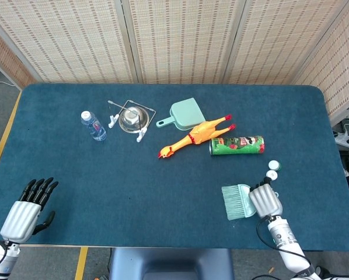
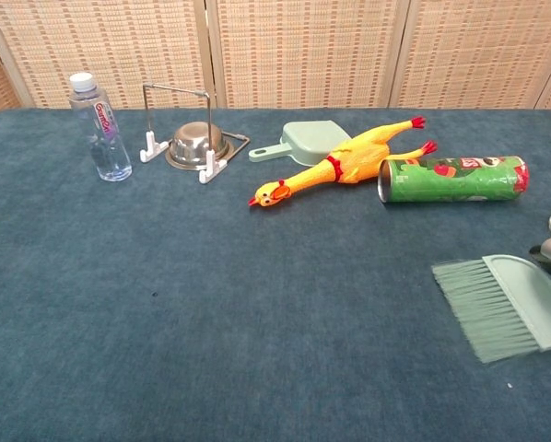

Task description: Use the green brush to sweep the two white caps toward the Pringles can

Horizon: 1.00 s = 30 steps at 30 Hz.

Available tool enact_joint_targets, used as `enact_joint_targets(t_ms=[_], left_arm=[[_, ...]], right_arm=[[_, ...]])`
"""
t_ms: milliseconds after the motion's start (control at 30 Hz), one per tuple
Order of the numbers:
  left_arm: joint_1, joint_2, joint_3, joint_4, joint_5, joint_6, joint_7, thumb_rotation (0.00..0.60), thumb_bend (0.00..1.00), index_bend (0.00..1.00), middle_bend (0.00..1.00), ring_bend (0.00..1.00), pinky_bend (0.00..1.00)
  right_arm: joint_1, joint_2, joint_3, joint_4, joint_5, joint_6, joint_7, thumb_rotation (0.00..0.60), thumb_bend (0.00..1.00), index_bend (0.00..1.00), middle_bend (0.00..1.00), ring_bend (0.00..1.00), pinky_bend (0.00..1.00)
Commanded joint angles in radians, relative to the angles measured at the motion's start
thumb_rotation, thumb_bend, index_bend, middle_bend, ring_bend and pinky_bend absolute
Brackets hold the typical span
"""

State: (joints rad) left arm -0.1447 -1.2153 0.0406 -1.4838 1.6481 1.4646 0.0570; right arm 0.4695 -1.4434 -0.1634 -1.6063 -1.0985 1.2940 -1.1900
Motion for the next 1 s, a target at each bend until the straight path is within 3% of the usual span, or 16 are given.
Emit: enact_joint_targets(t_ms=[33, 267, 367, 500, 633, 767, 833, 1000], left_arm=[[-0.002, 0.002, 0.000, -0.005, -0.001, -0.003, 0.003, 0.600, 0.41, 0.00, 0.00, 0.00, 0.05], [-0.002, 0.006, -0.005, -0.010, -0.003, 0.003, 0.001, 0.600, 0.41, 0.00, 0.00, 0.00, 0.05], [0.002, 0.005, -0.007, -0.007, -0.003, 0.013, 0.000, 0.600, 0.41, 0.00, 0.00, 0.00, 0.05], [0.008, 0.003, -0.015, -0.001, -0.001, 0.037, -0.008, 0.600, 0.41, 0.00, 0.00, 0.00, 0.05], [0.011, 0.004, -0.022, 0.004, -0.006, 0.048, -0.014, 0.600, 0.41, 0.00, 0.00, 0.00, 0.05], [0.012, 0.003, -0.026, 0.006, -0.023, 0.039, -0.007, 0.600, 0.41, 0.00, 0.00, 0.00, 0.05], [0.011, 0.002, -0.027, 0.002, -0.026, 0.037, -0.002, 0.600, 0.41, 0.00, 0.00, 0.00, 0.05], [0.015, -0.004, -0.026, 0.001, -0.018, 0.046, 0.016, 0.600, 0.41, 0.00, 0.00, 0.00, 0.05]], right_arm=[[-0.033, -0.010, -0.013, -0.012, -0.017, -0.003, 0.019, 0.600, 0.26, 0.00, 0.02, 0.12, 0.17], [-0.080, 0.082, -0.017, -0.091, -0.091, 0.015, 0.232, 0.600, 0.23, 0.00, 0.00, 0.02, 0.09], [-0.131, 0.152, -0.007, -0.133, -0.199, 0.114, 0.424, 0.600, 0.21, 0.00, 0.00, 0.00, 0.01], [-0.221, 0.204, 0.030, -0.109, -0.309, 0.292, 0.680, 0.600, 0.21, 0.00, 0.00, 0.00, 0.00], [-0.276, 0.225, 0.065, -0.073, -0.306, 0.361, 0.777, 0.600, 0.21, 0.00, 0.00, 0.00, 0.00], [-0.295, 0.225, 0.079, 0.003, -0.255, 0.290, 0.900, 0.600, 0.21, 0.00, 0.00, 0.00, 0.00], [-0.282, 0.241, 0.078, 0.025, -0.243, 0.223, 0.929, 0.600, 0.21, 0.00, 0.00, 0.00, 0.00], [-0.287, 0.247, 0.096, 0.023, -0.254, 0.200, 0.943, 0.600, 0.21, 0.00, 0.00, 0.00, 0.00]])
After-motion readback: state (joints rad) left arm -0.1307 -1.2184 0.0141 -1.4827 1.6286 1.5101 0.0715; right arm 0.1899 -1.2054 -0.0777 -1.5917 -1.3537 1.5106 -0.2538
